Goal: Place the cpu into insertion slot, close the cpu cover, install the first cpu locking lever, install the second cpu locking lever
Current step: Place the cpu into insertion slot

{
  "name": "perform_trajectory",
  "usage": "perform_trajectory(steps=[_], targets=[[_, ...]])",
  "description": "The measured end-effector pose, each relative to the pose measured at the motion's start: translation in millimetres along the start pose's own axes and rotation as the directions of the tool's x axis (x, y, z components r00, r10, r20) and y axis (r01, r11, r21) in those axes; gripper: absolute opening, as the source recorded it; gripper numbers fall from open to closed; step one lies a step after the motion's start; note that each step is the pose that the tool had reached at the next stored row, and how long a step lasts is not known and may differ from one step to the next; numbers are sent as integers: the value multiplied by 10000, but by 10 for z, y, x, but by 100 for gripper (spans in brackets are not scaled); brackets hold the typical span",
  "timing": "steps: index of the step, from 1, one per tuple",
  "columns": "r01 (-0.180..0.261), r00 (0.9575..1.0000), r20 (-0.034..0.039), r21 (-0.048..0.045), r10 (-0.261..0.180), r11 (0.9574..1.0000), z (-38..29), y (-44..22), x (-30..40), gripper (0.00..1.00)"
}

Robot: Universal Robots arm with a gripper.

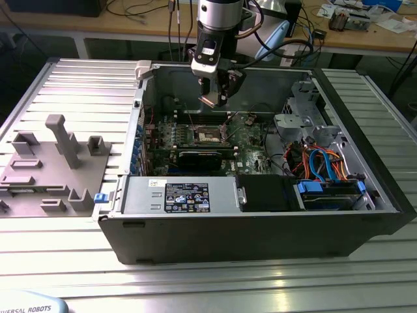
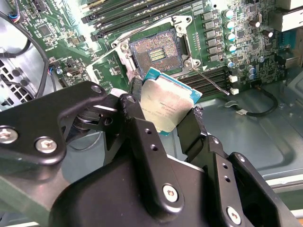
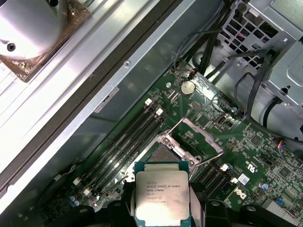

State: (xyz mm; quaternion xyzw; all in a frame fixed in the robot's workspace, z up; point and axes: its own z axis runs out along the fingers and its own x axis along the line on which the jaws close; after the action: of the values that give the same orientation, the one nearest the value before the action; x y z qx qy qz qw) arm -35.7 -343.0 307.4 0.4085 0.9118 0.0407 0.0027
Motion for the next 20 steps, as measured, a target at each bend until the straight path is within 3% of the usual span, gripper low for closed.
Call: perform_trajectory(steps=[20], targets=[[-137, 9999, 11, -3, 137, 9999, 0, 0, 0, 54]])
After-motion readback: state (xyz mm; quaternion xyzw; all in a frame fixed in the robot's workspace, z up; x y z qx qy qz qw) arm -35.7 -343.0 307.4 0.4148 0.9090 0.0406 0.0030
